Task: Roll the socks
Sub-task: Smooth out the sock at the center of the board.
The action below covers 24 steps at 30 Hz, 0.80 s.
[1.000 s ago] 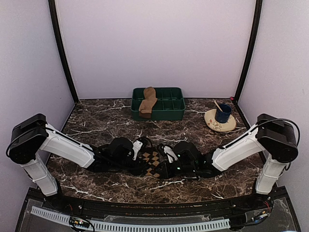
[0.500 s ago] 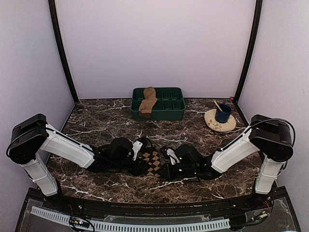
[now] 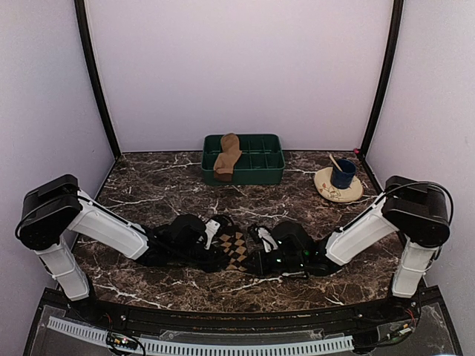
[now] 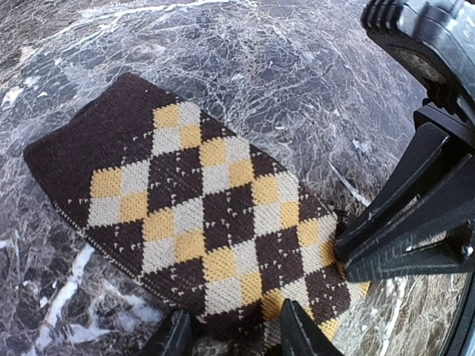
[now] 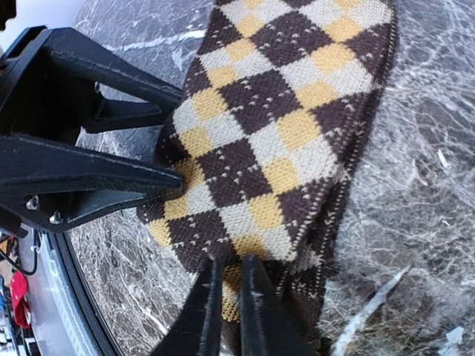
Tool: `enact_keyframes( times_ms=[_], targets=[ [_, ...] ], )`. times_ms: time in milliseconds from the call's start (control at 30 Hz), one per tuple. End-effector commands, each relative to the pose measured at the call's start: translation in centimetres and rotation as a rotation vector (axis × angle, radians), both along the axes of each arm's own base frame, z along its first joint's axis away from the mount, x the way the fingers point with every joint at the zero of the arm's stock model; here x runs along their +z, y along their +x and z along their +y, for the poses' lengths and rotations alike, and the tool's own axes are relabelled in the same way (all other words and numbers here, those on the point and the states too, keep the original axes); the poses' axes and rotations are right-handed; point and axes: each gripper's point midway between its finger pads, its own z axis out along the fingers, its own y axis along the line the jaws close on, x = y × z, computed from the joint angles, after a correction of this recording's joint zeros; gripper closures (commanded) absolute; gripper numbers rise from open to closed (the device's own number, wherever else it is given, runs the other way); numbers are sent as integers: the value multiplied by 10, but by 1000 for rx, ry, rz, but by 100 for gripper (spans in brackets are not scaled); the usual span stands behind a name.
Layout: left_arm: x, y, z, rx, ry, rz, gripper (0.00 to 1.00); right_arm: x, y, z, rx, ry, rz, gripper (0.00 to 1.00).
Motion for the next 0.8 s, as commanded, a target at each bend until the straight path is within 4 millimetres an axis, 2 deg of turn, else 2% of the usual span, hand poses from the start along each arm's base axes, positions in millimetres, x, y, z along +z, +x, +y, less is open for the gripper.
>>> enact_keyframes(
  times_ms=[0, 133, 233, 467, 600, 767],
  targets=[
    [-15, -8, 6, -8, 32, 43, 57, 8, 3, 3, 23, 11, -25, 86],
    [-16, -8, 6, -12, 44, 40, 57, 21, 7, 2, 44, -42, -88, 65],
    [-20, -8, 7, -11, 52, 48, 57, 30, 12, -1, 49, -85, -137, 59],
    [-17, -9, 11, 3, 47, 47, 56, 45, 11, -16, 63, -181, -225, 55],
    [-3, -7, 11, 4, 27, 17, 53, 42, 4, -25, 116, -342, -319, 54],
    [23, -6, 10, -4, -22, -23, 44, 37, -7, -41, 199, -545, -428, 55]
  ],
)
